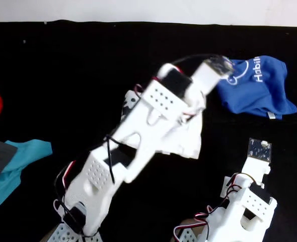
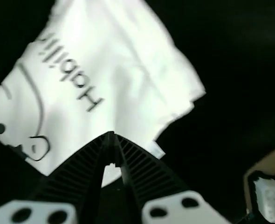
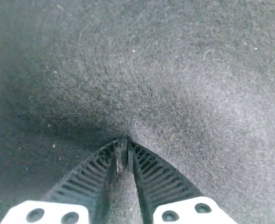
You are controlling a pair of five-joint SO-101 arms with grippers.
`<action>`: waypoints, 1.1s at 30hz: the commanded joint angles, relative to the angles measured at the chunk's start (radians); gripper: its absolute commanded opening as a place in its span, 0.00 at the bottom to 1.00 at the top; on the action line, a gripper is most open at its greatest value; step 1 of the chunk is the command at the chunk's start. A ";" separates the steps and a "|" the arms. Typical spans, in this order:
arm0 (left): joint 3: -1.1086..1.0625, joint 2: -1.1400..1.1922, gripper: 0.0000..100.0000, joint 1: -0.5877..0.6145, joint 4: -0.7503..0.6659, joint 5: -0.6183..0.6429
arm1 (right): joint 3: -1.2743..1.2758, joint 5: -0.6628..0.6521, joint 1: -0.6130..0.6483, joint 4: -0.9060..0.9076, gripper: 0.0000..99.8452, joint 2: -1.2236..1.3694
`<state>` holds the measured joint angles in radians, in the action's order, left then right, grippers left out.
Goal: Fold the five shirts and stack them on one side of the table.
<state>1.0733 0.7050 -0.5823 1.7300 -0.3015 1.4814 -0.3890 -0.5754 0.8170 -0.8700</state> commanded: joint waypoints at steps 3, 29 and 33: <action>0.010 0.145 0.01 0.145 -0.117 -0.003 | 0.035 0.009 -0.001 -0.033 0.01 -0.004; 0.239 0.246 0.01 0.343 -0.026 0.003 | 0.004 0.009 0.001 -0.004 0.01 -0.005; 0.295 0.237 0.01 0.367 0.051 0.052 | -0.189 0.014 0.041 0.168 0.01 -0.005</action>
<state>1.3142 1.0119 -0.2309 1.7377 -0.2954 1.4170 -0.3890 -0.5692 0.8892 -0.8684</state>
